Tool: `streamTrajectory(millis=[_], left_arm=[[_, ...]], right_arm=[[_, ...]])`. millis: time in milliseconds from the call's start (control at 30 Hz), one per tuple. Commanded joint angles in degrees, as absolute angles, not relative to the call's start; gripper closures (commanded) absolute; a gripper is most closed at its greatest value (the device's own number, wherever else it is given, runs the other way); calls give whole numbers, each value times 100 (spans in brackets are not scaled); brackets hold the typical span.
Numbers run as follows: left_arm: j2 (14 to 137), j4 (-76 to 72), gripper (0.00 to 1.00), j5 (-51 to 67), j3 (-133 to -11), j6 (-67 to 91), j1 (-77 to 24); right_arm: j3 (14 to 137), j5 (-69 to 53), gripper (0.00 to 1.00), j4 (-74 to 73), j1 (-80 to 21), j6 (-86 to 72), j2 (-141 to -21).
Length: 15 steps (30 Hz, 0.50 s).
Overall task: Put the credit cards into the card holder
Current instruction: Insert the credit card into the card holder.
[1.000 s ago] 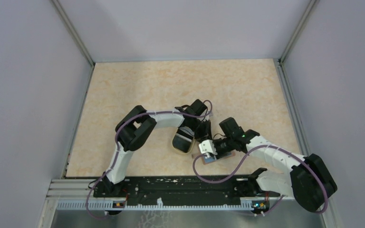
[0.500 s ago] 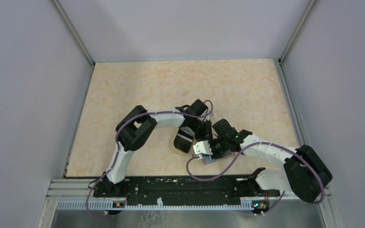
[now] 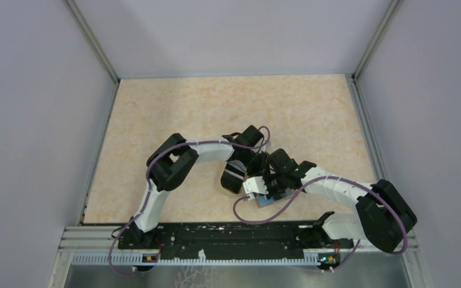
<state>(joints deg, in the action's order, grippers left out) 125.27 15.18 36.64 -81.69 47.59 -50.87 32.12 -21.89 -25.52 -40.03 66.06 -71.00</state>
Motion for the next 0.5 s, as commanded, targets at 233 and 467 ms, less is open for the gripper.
streamTrajectory(millis=[233, 467], left_arm=[[12875, 2241, 62, 3278, -8073, 4615, -5102], [12826, 2253, 62, 3257, -8096, 4603, -5099]], right_arm=[[3557, -1644, 97, -3025, -4032, 6597, -7179], [3649, -1206, 97, -3292, -4032, 6756, -7321]])
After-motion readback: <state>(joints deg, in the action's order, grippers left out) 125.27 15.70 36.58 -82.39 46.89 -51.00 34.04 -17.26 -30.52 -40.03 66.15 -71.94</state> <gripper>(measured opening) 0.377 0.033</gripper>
